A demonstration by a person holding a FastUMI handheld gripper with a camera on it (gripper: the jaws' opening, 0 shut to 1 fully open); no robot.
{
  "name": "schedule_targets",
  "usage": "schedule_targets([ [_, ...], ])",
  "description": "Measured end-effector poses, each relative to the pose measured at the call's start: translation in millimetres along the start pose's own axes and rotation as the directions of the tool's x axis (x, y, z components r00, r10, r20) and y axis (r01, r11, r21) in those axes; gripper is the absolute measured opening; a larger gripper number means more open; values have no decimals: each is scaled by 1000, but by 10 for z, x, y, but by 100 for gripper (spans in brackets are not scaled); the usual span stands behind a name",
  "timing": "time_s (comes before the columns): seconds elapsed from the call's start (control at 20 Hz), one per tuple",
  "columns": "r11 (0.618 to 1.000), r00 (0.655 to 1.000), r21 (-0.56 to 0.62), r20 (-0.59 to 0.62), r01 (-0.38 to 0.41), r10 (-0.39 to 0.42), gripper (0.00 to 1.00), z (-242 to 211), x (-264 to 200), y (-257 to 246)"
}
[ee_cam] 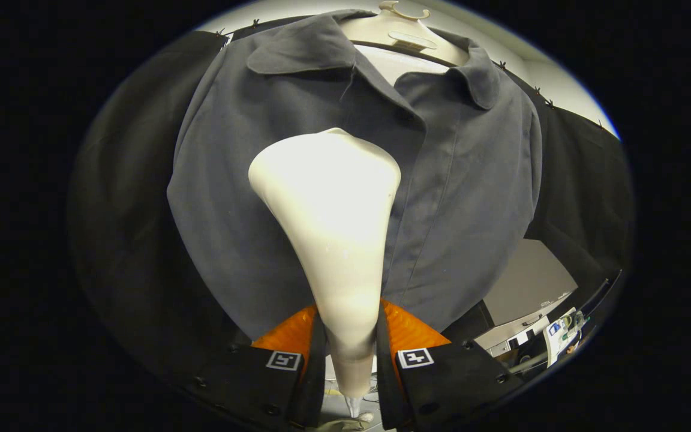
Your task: Iron the clothes twice with a garment steamer, once on the left side and once on the right side.
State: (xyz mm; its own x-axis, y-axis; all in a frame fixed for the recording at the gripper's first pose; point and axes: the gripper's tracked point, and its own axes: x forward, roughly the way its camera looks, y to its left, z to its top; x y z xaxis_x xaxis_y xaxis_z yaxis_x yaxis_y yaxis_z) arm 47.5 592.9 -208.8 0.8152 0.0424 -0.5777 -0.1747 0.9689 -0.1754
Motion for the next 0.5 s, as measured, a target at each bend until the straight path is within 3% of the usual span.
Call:
schedule_targets([
  [0.5, 999, 994, -24, -101, -35, 32, 45, -487, 226, 132],
])
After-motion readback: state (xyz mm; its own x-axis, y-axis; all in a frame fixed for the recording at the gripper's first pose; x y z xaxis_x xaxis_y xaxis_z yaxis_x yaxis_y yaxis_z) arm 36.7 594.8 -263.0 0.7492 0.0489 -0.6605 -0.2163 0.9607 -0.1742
